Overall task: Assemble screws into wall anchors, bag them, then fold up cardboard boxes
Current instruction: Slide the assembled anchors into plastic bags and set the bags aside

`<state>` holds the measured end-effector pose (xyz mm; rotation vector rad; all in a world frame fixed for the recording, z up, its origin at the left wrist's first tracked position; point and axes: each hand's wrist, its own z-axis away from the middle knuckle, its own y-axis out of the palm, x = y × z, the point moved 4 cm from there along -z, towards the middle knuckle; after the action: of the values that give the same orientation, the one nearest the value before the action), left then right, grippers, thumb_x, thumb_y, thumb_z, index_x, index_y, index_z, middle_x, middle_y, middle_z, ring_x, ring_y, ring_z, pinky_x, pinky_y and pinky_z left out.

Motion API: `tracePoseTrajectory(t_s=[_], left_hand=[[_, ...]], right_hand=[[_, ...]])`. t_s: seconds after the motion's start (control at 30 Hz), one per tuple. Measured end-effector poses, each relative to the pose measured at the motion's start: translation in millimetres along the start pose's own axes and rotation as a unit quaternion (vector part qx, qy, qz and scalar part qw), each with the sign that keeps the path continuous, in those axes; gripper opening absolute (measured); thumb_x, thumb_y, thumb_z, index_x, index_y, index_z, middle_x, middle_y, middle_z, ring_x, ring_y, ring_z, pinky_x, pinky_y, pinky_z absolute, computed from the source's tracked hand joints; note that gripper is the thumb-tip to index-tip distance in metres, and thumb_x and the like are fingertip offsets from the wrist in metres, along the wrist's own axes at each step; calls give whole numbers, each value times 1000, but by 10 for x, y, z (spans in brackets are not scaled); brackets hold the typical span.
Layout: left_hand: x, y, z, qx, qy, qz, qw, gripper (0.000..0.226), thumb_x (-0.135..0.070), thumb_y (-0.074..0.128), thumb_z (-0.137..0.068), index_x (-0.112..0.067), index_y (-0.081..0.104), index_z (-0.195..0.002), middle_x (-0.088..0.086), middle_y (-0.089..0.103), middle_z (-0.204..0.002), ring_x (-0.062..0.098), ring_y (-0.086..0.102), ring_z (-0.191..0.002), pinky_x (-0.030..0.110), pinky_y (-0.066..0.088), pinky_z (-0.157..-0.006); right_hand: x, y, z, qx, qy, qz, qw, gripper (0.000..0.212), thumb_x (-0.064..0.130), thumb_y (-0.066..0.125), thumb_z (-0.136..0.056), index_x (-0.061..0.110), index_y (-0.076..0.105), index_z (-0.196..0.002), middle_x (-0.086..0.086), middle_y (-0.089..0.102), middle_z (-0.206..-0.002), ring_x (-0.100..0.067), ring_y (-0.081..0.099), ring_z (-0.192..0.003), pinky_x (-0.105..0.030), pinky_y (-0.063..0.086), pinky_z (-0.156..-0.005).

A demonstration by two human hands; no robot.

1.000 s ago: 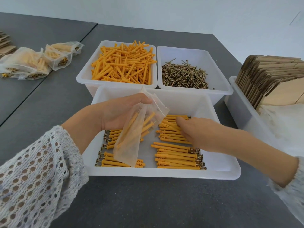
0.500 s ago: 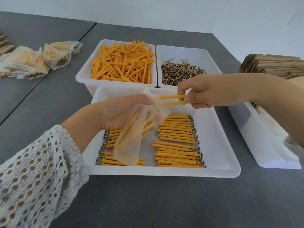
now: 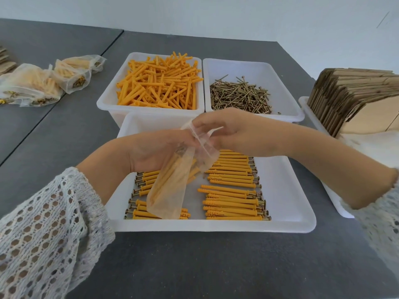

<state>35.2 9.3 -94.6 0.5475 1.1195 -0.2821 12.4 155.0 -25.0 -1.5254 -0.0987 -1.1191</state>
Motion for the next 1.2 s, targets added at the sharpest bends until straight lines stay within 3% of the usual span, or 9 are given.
tracePoseTrajectory(t_s=[0.13, 0.23, 0.4, 0.47, 0.63, 0.83, 0.93, 1.1, 1.2], left_hand=[[4, -49, 0, -10, -1, 7, 1000, 39, -24, 72, -71, -19, 71, -109, 6, 68, -100, 19, 65, -82, 31, 58, -68], [1, -62, -3, -23, 4, 7, 1000, 50, -30, 75, -65, -19, 70, -113, 6, 68, -101, 19, 64, -82, 32, 58, -69], [-9, -57, 13, -31, 2, 14, 999, 42, -24, 70, -75, -18, 68, -117, 5, 70, -98, 17, 66, -78, 31, 58, -67], [-13, -48, 13, -29, 4, 19, 999, 41, -24, 64, -79, -17, 66, -119, 4, 71, -97, 16, 67, -76, 30, 57, -64], [-8, -59, 14, -32, 10, 21, 999, 39, -25, 63, -80, -18, 66, -118, 4, 70, -96, 15, 67, -73, 28, 56, -60], [-6, -73, 22, -45, -1, 24, 999, 35, -25, 64, -81, -18, 70, -115, 6, 71, -99, 17, 68, -79, 30, 57, -64], [-16, -62, 33, -53, -4, 18, 998, 39, -26, 64, -80, -17, 67, -118, 5, 71, -100, 17, 68, -82, 31, 58, -67], [-14, -79, 15, -156, -5, -88, 984, 46, -23, 54, -98, -5, 51, -140, 20, 53, -141, 24, 55, -108, 42, 47, -99], [-15, -68, 13, -175, -2, -112, 978, 48, -22, 49, -100, -2, 47, -143, 22, 48, -146, 25, 51, -112, 48, 38, -109]], right_hand=[[-188, -192, 82, -134, 29, 46, 989, 29, 3, 43, -98, 21, 63, -106, 6, 67, -102, -9, 70, -77, -23, 53, -65], [-374, -228, 151, -180, 64, 147, 971, 21, 11, 45, -98, 25, 60, -95, 7, 64, -96, -11, 65, -80, -24, 49, -65], [-758, 280, 248, 71, 224, 401, 886, 38, 44, 49, -98, 18, 48, -126, -1, 56, -109, -19, 56, -97, -32, 47, -86], [-809, 488, 282, 75, 195, 482, 851, 45, 45, 49, -98, 15, 42, -131, -6, 50, -121, -23, 53, -108, -33, 43, -91], [-823, 567, 255, 53, 184, 469, 862, 36, 26, 51, -98, 12, 38, -129, -5, 51, -118, -22, 61, -95, -30, 47, -69], [-815, 508, 264, 102, 186, 433, 876, 19, 27, 44, -103, 16, 49, -117, 5, 45, -83, -17, 52, -79, -30, 49, -72], [-769, 423, 286, 109, 181, 398, 893, 20, 31, 40, -105, 19, 55, -110, 5, 51, -86, -16, 56, -82, -30, 52, -78], [-692, 164, 292, 33, 151, 461, 874, 11, 20, 42, -103, 22, 51, -97, 7, 43, -73, -14, 49, -71, -26, 36, -64], [-568, -144, 285, -38, 139, 499, 855, 17, 7, 41, -96, 23, 47, -91, 5, 48, -79, -19, 50, -77, -32, 38, -77]])
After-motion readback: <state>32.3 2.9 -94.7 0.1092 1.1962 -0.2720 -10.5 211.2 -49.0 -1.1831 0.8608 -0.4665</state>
